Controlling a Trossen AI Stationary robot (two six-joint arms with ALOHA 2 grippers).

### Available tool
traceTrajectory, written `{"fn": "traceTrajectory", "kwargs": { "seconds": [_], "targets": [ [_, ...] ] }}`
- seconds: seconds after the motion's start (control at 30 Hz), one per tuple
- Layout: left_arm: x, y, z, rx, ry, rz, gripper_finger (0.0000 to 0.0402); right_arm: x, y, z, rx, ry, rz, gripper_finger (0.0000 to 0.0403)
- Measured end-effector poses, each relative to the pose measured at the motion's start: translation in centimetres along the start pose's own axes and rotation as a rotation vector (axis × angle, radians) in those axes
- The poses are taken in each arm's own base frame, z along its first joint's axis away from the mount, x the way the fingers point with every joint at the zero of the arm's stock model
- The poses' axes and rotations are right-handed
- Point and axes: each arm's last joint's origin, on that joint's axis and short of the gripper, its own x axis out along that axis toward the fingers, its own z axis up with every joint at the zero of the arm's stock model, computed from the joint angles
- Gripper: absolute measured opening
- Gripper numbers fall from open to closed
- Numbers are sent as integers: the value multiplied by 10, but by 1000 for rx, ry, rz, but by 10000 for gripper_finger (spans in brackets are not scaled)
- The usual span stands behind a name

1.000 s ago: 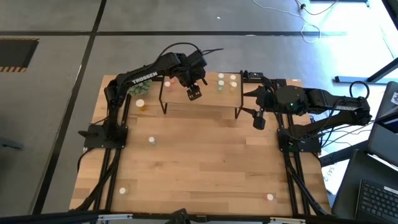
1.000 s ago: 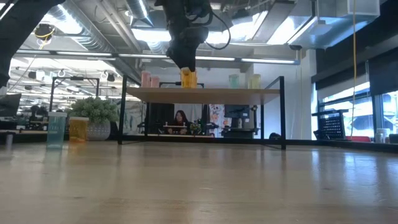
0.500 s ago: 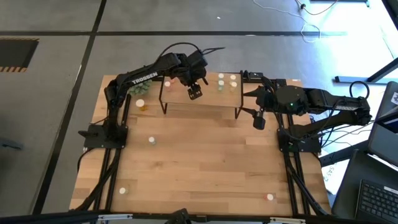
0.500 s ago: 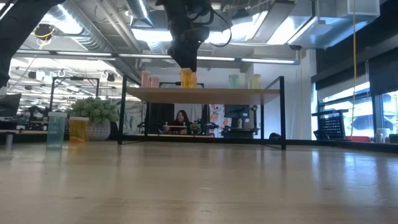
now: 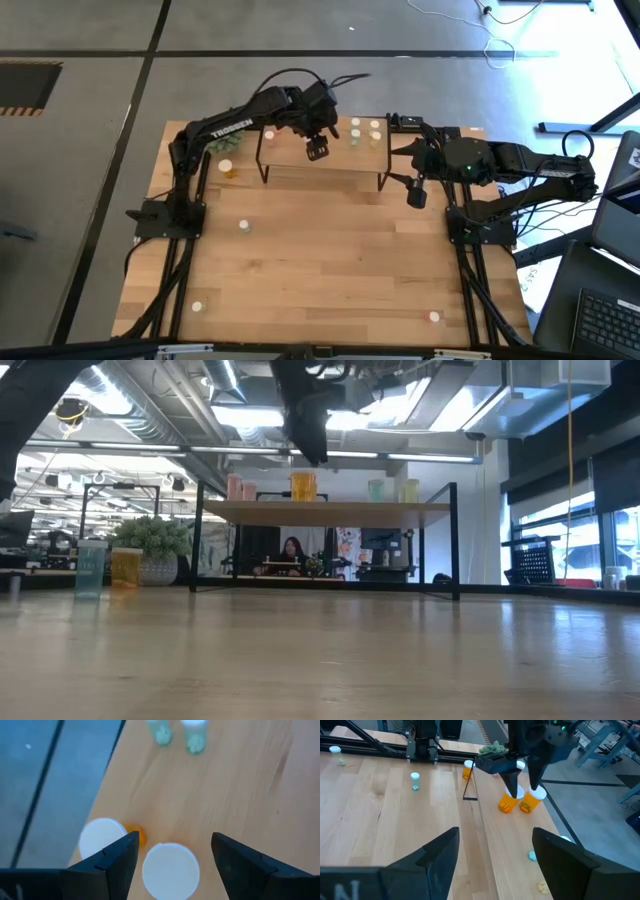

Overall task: Pick and place medicine bottles onto shelf by color
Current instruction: Put the orange medicine bottle on the shelf, aligned with the other orange medicine bottle

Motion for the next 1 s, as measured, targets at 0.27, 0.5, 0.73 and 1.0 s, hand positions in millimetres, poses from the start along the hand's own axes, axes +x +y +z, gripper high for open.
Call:
{"fn": "traceTrajectory", "kwargs": {
  "seconds": [0.27,0.5,0.73,1.0],
  "targets": [
    [-32,-24,9,12,-22,-14,244,0,0,0,-2,1,0,253],
    [-50,-75,-4,35,116,-39,244,0,0,0,-1,1,0,253],
    [-35,-90,-13,21,158,10,244,0,0,0,0,0,0,253],
    [3,-93,-30,3,245,12,244,0,0,0,-1,0,0,253]
  ]
}}
